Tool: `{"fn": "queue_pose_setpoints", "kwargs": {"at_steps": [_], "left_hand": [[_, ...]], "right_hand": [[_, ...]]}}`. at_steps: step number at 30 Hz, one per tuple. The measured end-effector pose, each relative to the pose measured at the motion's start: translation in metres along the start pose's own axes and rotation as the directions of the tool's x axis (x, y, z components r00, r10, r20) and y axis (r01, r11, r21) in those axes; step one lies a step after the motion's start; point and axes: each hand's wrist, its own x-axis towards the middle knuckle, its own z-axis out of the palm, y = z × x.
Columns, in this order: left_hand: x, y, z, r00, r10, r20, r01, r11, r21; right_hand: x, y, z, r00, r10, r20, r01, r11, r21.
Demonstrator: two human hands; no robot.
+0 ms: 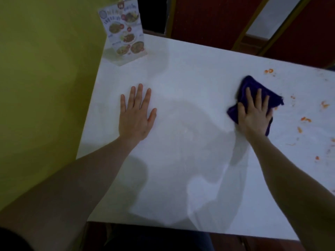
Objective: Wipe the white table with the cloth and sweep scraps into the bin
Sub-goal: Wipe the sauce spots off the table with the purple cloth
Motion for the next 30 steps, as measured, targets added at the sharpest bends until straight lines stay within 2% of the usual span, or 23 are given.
{"fn": "queue_pose_setpoints", "kwargs": {"at_steps": [4,7,9,11,13,17,20,22,26,30], "left_hand": [[0.000,0.001,0.000,1.000,0.006,0.001,-0.006,1.000,-0.002],[0.001,0.001,0.000,1.000,0.005,0.021,-0.005,1.000,-0.009],[0.001,-0.001,-0.002,0.999,0.018,0.036,-0.018,1.000,-0.008],[-0.002,-0.001,-0.003,0.997,0.050,0.061,-0.050,0.999,-0.010],[-0.009,0.006,-0.005,0.994,0.091,0.054,-0.090,0.996,-0.015],[-0.035,0.038,-0.005,0.979,0.201,0.018,-0.199,0.977,-0.079],[-0.054,0.071,-0.003,0.967,0.254,0.011,-0.252,0.963,-0.092],[-0.068,0.088,0.000,0.963,0.269,0.024,-0.266,0.960,-0.091],[-0.087,0.100,0.008,0.954,0.293,0.065,-0.289,0.955,-0.059],[-0.088,0.099,0.009,0.954,0.288,0.080,-0.286,0.958,-0.037]], "right_hand": [[-0.067,-0.019,0.022,0.998,-0.059,-0.015,0.058,0.998,-0.039],[-0.104,-0.061,0.038,0.966,-0.260,0.007,0.260,0.963,-0.073],[-0.110,-0.087,0.044,0.905,-0.423,0.047,0.425,0.902,-0.076],[-0.097,-0.104,0.043,0.859,-0.506,0.080,0.511,0.858,-0.056],[-0.072,-0.103,0.038,0.872,-0.484,0.079,0.488,0.871,-0.049],[-0.033,-0.043,0.020,0.971,-0.237,0.025,0.237,0.971,-0.006],[-0.044,0.023,0.009,0.998,-0.059,0.005,0.059,0.998,0.003],[-0.071,0.051,0.010,1.000,-0.005,-0.015,0.005,1.000,0.008],[-0.140,0.041,0.026,0.998,-0.035,-0.047,0.035,0.999,-0.007],[-0.205,-0.003,0.047,0.971,-0.238,-0.017,0.237,0.971,-0.024]]}}
